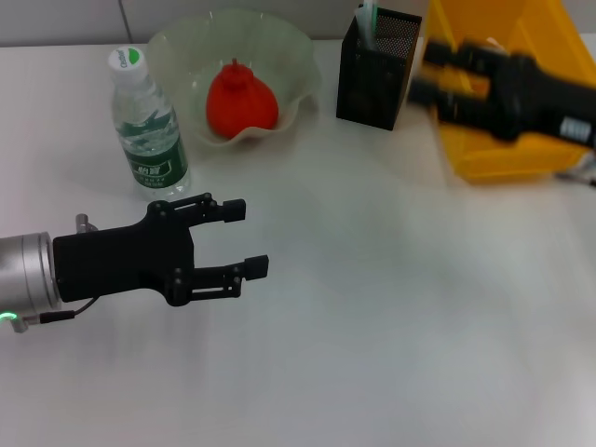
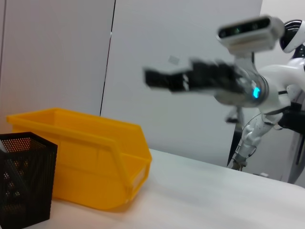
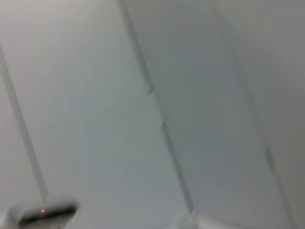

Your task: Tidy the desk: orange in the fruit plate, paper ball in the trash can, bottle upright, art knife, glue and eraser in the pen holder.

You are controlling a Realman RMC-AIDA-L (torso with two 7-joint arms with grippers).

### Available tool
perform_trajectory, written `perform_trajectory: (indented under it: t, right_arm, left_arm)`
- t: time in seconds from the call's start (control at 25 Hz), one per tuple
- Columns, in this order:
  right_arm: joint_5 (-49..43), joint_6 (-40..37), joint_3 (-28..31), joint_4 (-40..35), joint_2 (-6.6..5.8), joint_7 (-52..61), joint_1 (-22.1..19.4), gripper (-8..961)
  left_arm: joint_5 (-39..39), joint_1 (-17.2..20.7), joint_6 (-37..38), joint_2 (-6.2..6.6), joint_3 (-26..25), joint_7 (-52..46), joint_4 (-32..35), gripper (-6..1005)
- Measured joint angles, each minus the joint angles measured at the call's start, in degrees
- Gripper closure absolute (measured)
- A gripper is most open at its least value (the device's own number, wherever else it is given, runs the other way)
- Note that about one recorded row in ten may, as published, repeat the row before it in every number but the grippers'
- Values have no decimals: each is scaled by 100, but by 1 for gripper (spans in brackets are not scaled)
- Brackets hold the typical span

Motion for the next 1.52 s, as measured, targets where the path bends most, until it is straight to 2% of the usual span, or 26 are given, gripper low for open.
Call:
perform_trajectory:
  t: [0.2,0.44,0.72,0.96,1.12,1.52]
  right_arm:
    - [-1025,-113,7,-90,7,-242,-127,191]
    - [-1506,-82,5,-61,36,-520,-142,191]
    - [-1800,-3,-45,-58,50,-552,-125,191]
    - [-1816,-2,-2,-44,135,-890,-165,190]
    - [-1819,22,-44,-71,178,-920,-137,190]
    - [-1822,32,-54,-81,197,-932,-107,190]
  left_arm:
    - [-25,-30,77,57,-8,-157,7,197]
    - [-29,-113,131,124,-7,-281,33,197]
    - [-6,-218,56,161,28,-326,0,197]
    - [13,-200,55,160,38,-427,-4,197]
    - [16,-179,78,122,46,-468,-9,197]
    - [22,-166,94,67,54,-461,-9,197]
